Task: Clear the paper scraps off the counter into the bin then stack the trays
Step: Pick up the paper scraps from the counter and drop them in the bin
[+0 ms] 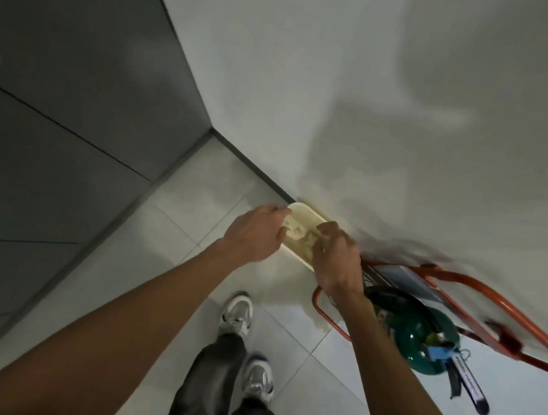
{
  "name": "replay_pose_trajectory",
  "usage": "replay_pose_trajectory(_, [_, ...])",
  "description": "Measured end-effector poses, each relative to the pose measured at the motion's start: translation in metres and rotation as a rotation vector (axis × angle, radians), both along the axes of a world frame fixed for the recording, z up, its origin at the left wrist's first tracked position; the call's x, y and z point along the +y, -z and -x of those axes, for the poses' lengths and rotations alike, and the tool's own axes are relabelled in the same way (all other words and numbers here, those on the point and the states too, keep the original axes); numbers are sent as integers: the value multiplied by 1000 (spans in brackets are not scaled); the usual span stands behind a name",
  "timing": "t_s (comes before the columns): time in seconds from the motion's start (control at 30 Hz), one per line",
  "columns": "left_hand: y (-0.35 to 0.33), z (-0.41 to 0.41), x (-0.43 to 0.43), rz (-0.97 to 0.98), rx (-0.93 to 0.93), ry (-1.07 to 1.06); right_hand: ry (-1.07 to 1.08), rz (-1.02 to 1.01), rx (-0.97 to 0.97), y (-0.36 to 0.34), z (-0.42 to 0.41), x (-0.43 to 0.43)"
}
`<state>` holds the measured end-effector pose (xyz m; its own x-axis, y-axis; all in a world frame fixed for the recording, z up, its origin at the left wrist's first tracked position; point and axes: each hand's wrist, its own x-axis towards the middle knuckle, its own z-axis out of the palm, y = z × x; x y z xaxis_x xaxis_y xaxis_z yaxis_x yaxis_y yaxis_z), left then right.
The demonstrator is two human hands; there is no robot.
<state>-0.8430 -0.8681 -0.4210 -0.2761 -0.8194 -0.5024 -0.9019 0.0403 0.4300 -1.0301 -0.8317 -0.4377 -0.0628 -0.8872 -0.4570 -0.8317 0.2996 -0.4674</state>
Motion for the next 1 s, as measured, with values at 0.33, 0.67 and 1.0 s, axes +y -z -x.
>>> replay_pose_trajectory(0.33, [-275,-144,146,302,0,-458,-281,284,-96,-291,-89,91])
replay_pose_trajectory(0.67, [-452,-259,355,603,24,-891,-567,547,-303,-472,-221,201])
replay_pose_trajectory(1.0, [-505,-405,590,781,-40,-1278,-967,635,-522,-539,-435,355])
